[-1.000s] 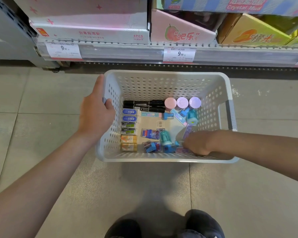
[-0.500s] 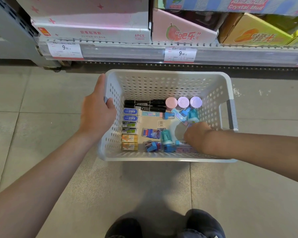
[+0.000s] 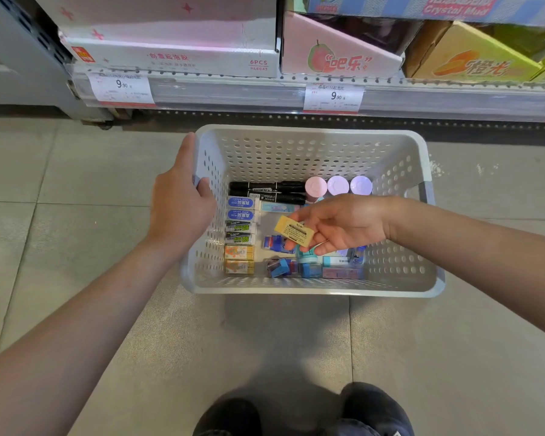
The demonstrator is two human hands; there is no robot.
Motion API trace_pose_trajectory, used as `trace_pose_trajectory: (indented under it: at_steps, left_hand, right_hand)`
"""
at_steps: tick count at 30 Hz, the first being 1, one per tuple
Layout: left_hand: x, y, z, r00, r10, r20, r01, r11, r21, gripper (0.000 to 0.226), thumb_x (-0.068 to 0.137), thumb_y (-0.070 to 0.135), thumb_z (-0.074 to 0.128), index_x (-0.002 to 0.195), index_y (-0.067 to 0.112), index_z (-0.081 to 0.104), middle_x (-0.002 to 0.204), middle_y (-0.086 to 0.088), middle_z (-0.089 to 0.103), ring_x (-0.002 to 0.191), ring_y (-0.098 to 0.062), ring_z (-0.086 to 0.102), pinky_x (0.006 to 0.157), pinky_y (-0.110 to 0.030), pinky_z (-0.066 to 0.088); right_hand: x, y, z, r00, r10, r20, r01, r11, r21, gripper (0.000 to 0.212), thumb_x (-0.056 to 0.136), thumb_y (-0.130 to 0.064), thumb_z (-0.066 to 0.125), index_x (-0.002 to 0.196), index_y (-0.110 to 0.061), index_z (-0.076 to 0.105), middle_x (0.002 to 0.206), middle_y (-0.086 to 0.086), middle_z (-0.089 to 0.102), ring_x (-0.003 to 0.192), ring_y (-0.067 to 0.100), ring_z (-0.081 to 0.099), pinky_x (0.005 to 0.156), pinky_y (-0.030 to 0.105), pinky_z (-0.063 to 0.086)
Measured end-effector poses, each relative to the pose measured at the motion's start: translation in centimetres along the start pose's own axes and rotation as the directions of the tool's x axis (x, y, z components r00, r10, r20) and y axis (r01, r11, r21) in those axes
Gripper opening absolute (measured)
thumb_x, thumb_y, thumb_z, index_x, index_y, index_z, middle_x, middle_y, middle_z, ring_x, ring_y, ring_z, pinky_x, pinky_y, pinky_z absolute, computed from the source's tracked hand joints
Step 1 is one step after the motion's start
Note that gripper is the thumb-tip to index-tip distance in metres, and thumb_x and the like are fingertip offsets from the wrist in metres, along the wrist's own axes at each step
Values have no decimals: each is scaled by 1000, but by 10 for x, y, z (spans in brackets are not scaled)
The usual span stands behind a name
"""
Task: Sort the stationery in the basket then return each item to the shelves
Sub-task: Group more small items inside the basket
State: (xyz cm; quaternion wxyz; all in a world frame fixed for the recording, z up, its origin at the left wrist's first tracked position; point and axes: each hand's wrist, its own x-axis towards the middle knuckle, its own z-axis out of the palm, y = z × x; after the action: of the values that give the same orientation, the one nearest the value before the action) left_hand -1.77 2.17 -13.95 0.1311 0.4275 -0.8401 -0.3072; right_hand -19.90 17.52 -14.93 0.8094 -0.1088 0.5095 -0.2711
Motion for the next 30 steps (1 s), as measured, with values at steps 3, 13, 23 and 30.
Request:
trace_pose_trajectory:
  at_steps: [3,13,23,30]
  left_hand:
    - [0,-1,0,1000,3,3,-3,1000,5,62,94,6,49,150,17,24,58,-1,41,50,-11,41,48,-21,33]
    - [0,0,0,1000,-9,0,9,1000,-9,63,94,6,49,150,18,24,59,-1,40,52,-11,41,51,-22,34]
    - [-1,3,-1,1000,-11,-1,11,1000,-10,62,94,5,49,150,17,24,62,2,41,53,-10,42,49,-19,33]
    - [-1,2,0,1000,-5,-9,5,1000,4,62,94,5,49,150,18,25,61,2,41,52,-10,42,49,-20,33]
  right_hand:
    - [1,1,0,999,-24,-46,22,998,-51,32,95,-2,30,104,-17,57,95,6,68,74,14,63,59,18,53]
    - [32,7,25,929,-192,-317,74,934,-349,24,98,-23,49,107,-6,63,87,2,63,77,10,57,71,19,46]
    - [61,-3,43,826,-499,-261,76,559,-826,22,89,-10,60,109,-4,66,105,10,66,83,10,54,74,20,41]
    - [78,4,52,898,-293,-328,62,822,-566,30,86,-21,66,100,5,68,83,10,66,76,15,64,85,29,53]
